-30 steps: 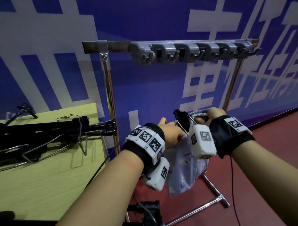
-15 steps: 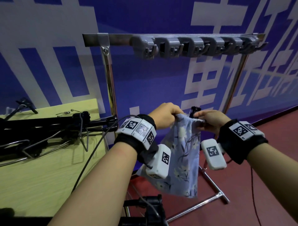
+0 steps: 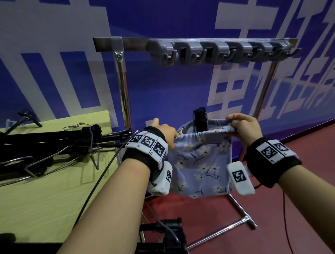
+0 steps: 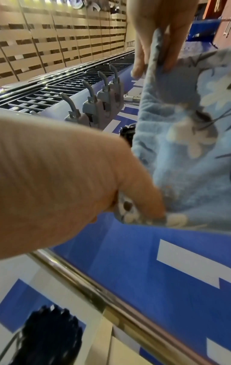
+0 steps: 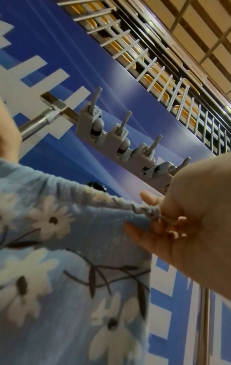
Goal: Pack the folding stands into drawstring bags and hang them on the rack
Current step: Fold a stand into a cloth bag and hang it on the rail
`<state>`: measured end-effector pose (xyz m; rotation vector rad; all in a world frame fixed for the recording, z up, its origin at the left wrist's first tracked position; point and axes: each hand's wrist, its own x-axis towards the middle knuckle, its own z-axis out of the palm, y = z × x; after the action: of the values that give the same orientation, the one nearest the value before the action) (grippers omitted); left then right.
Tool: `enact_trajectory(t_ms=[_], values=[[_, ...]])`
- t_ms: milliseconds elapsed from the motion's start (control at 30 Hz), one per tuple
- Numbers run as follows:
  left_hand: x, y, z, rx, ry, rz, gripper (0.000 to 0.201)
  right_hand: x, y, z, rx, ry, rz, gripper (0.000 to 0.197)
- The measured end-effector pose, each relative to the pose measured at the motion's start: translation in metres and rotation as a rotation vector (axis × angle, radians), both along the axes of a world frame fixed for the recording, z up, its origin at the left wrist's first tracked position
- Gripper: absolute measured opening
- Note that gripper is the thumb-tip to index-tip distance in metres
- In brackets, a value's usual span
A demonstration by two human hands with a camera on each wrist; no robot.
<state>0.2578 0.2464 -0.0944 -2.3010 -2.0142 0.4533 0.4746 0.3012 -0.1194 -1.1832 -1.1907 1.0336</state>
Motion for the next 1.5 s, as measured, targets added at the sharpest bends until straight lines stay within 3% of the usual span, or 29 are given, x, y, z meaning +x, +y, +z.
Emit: enact_trajectory(t_ms=[133, 233, 333, 400, 533, 600, 733, 833, 1033, 1133, 1300, 1433, 1500], values=[[-0.001, 0.003, 0.002, 0.014, 0.053, 0.051, 0.011, -0.004, 0.006, -0.006, 0.067, -0.187, -0.089, 0.035], [-0.003, 0.005, 0.001, -0.044, -0.008, 0.111, 0.034, -0.007, 0.002, -0.006, 0.152, -0.383, -0.049, 0.039], [-0.005, 0.004, -0.002, -0.046, -0.139, 0.203, 0.035, -0.014, -0.007, -0.002, 0.238, -0.46, 0.023, 0.043], [-0.011, 0.006, -0.005, 0.03, -0.19, 0.3, 0.034, -0.018, -0.011, 0.002, 0.266, -0.473, 0.057, 0.046], [-0.023, 0.003, -0.007, 0.22, -0.333, 0.499, 0.057, -0.028, -0.015, 0.002, 0.33, -0.647, 0.086, 0.055], [-0.025, 0.002, -0.004, 0.267, -0.36, 0.56, 0.058, -0.031, -0.013, -0.001, 0.357, -0.69, 0.072, 0.055], [-0.03, 0.0, 0.0, 0.292, -0.226, 0.511, 0.028, -0.025, -0.003, -0.009, 0.249, -0.569, 0.002, 0.052], [-0.03, 0.0, -0.001, 0.303, -0.235, 0.436, 0.023, -0.014, 0.002, -0.013, 0.186, -0.509, -0.035, 0.046], [-0.011, 0.005, -0.002, 0.354, -0.281, 0.336, 0.024, 0.002, 0.003, -0.015, 0.144, -0.573, -0.155, 0.038], [-0.012, 0.009, 0.003, 0.385, -0.593, 0.404, 0.029, 0.01, 0.003, -0.01, 0.096, -0.695, -0.194, 0.037], [-0.001, 0.009, 0.007, 0.151, -1.638, 0.592, 0.037, 0.012, -0.001, -0.011, 0.081, -0.862, -0.162, 0.035], [0.004, 0.007, 0.01, 0.227, -1.757, 0.602, 0.04, 0.007, -0.006, -0.01, -0.024, -1.067, -0.138, 0.021], [0.005, 0.005, 0.009, 0.174, -1.867, 0.61, 0.034, 0.007, -0.006, -0.007, -0.085, -1.058, -0.113, 0.018]])
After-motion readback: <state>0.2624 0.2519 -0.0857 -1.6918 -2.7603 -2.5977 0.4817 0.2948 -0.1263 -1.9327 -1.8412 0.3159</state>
